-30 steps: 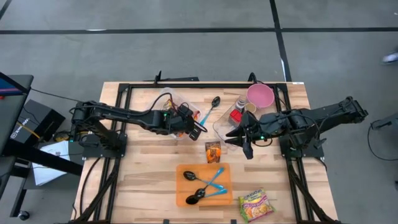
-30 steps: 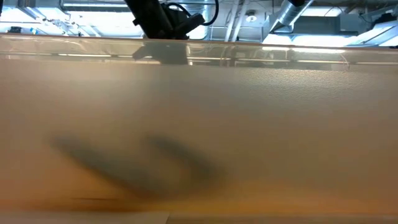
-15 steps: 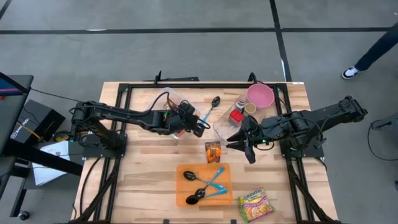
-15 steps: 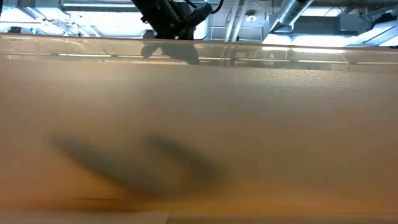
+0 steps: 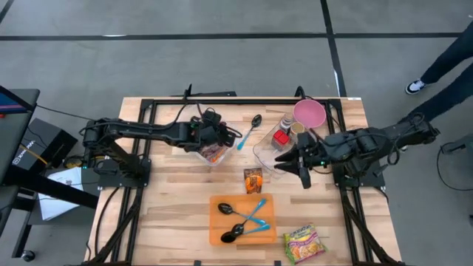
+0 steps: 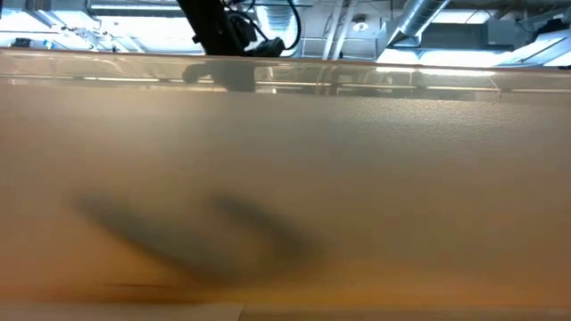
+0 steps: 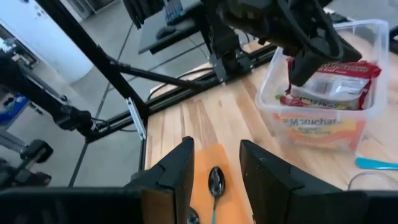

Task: Pick & Place Food Item
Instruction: Put the red noodle pack into the transparent container

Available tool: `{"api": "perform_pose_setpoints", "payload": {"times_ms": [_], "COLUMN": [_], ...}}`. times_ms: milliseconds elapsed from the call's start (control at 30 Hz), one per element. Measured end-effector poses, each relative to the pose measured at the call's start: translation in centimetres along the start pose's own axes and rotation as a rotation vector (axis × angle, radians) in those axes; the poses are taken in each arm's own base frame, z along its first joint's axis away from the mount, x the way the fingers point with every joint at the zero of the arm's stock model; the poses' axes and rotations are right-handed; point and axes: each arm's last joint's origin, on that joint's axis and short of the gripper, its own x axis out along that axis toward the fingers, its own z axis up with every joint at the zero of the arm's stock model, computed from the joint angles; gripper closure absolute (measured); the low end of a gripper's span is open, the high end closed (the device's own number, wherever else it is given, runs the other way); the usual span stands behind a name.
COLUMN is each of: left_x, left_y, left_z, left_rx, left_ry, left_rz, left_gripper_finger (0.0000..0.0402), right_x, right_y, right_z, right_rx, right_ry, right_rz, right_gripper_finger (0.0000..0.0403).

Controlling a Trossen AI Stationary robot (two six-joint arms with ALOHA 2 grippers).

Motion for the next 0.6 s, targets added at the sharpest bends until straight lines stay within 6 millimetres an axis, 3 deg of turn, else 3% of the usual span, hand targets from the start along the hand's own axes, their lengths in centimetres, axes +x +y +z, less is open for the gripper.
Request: {"api": "perform_pose_setpoints", "payload": {"times_ms": [167,367,600], "left_x": [1.7,3.2,3.2], "left_y": [0.1,-1.3,-3.4], "left_z": [-0.7,-2.2,-3.6], "left_rx": [0.030,0.047,-0.045], "left_ry": [0.068,0.140,0.135], "left_rz": [0.026,-0.031,-0.120], "left_gripper_finger": [0.0401,0.0401,0.0401], "right_x": [-1.0,-1.2,-1.2], "right_y": [-0.1,-0.2,-0.3], "right_z": [0.4,0.5,0.4], "right_rx": [0.001,0.001,0.003], "right_ry": [-0.032,-0.044,-0.044], "right_rz": [0.002,-0.009,-0.016], "right_gripper_finger": [0.0280,0.0280,0.0280]}}
